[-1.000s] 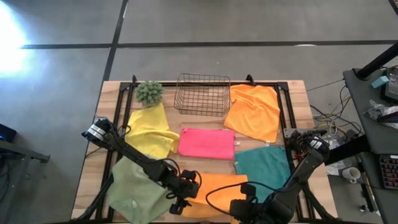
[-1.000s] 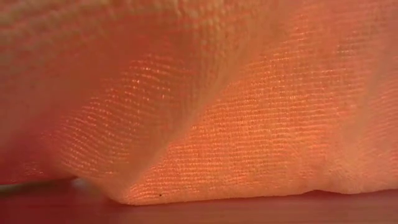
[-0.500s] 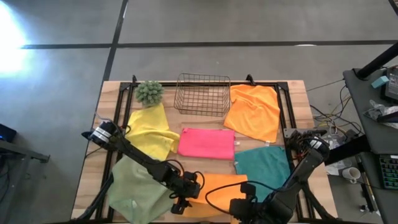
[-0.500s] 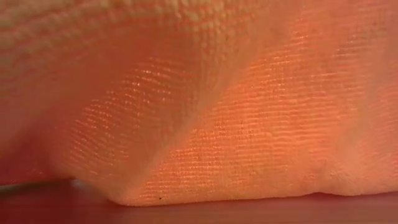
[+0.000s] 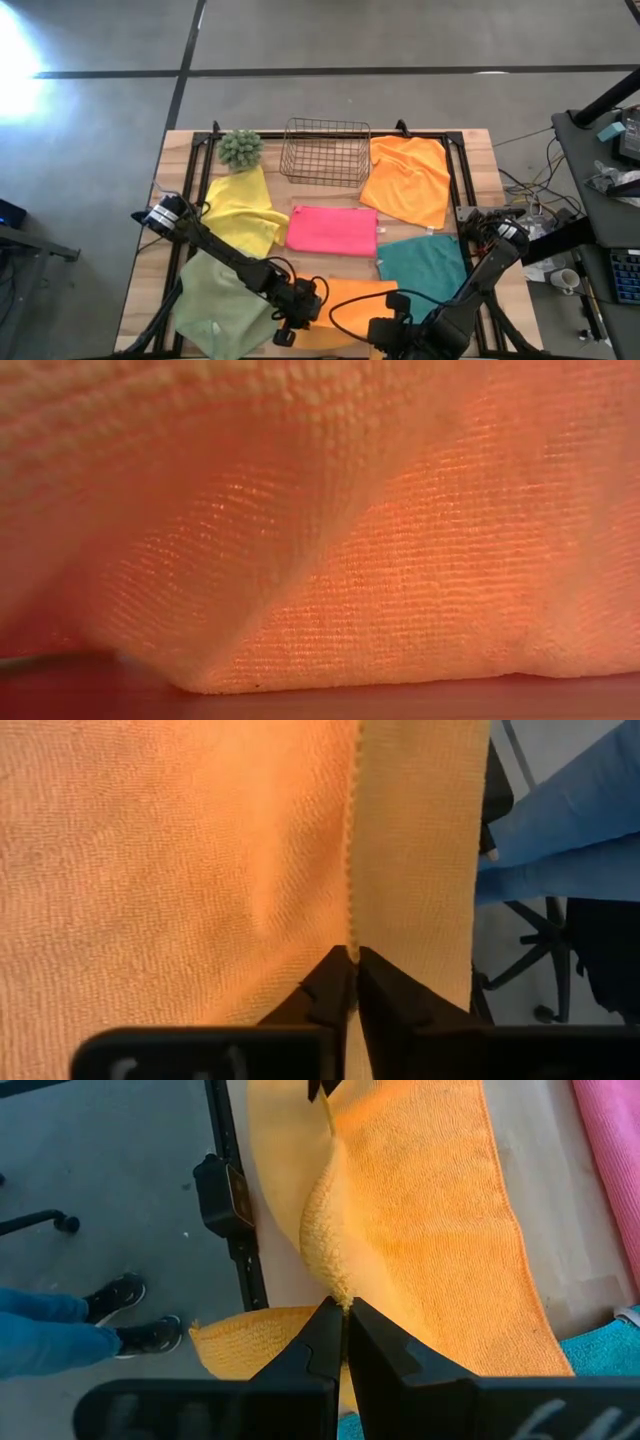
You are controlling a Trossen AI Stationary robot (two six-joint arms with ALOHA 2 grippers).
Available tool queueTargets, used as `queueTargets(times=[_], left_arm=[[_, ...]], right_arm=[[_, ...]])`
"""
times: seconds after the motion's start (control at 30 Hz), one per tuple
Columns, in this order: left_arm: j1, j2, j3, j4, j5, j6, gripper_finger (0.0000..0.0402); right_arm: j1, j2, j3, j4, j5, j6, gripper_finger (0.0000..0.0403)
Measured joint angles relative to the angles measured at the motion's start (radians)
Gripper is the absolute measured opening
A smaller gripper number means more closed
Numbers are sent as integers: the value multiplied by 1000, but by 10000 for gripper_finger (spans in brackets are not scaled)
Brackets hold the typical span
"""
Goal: Fold microfiber towels
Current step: Fold the bottom orange microfiber towel
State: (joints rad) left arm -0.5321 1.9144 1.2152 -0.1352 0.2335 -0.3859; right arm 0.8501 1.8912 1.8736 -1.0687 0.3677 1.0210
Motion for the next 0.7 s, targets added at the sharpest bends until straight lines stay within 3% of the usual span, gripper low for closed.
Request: queueTargets(times=[0.3,0.5,0.7], left_arm=[[-26,-70,4,-97,-7,-55,1],[-53,-185,39,-299,-107,-82,1],[-82,-230,80,-375,-161,-107,1]], right_arm=[[12,0,0,-8,-1,12,8],[47,0,0,-3,3,34,8],[56,11,-14,12,14,60,8]])
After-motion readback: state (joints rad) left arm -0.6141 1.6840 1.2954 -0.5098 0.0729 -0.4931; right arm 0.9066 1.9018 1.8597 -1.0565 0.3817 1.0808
